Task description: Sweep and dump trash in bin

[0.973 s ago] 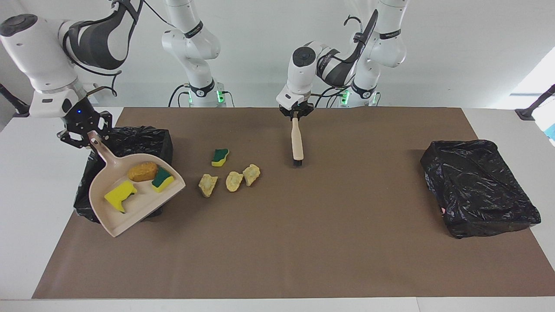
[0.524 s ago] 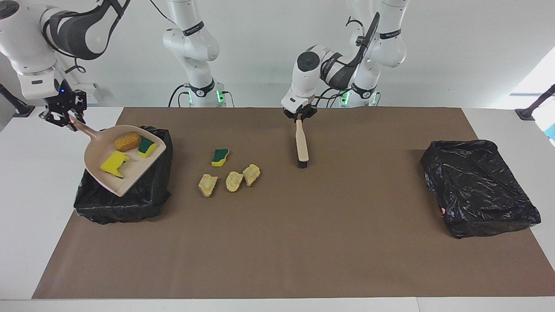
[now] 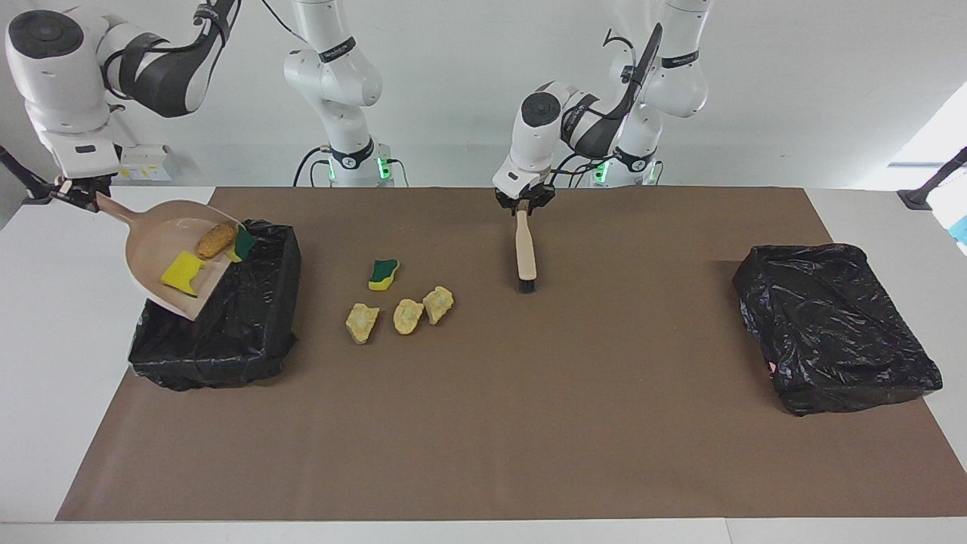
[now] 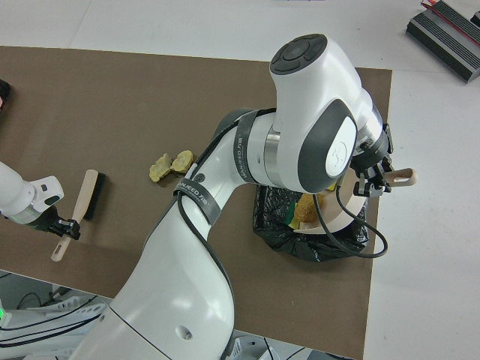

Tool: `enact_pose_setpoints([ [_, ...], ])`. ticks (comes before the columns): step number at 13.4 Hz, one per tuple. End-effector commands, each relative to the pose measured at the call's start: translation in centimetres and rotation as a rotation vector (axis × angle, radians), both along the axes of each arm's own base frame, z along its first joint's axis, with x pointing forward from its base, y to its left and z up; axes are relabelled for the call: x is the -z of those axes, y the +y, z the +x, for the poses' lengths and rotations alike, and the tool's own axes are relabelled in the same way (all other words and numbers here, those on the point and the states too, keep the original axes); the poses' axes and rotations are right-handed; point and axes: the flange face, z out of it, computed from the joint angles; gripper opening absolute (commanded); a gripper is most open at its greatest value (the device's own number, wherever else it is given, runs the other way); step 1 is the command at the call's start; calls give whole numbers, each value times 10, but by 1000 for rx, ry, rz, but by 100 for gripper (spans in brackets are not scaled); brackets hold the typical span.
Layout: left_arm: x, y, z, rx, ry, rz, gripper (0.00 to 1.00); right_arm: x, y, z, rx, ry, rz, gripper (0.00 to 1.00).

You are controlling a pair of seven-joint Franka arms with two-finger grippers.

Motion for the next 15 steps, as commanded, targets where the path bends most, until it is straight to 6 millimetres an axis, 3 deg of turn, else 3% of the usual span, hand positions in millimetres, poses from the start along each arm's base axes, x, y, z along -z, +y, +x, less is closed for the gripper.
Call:
enact_pose_setpoints([
  [1, -6, 5, 2, -21, -5, -18, 100, -24, 18, 5, -145, 51, -66, 0],
  [2, -13, 7, 10, -35, -11, -28, 100, -33, 17, 6, -184, 63, -80, 0],
  [4, -32, 26, 43, -88, 1, -26, 100, -48, 15, 6, -226, 73, -111, 0],
  [7, -73, 71, 98, -118, -43, -68, 100, -68, 14, -1, -235, 58, -152, 0],
  [10, -132, 145, 134, -92, -77, -110, 100, -87, 16, -12, -225, 20, -171, 0],
  [12, -162, 187, 156, -50, -70, -95, 100, -84, 24, -10, -180, -28, -115, 0],
  [14, -179, 235, 172, 10, -71, -89, 100, -76, 35, -10, -128, -77, 8, 0],
  [15, -182, 261, 179, 44, -83, -90, 100, -71, 52, -10, -77, -88, 69, 0],
])
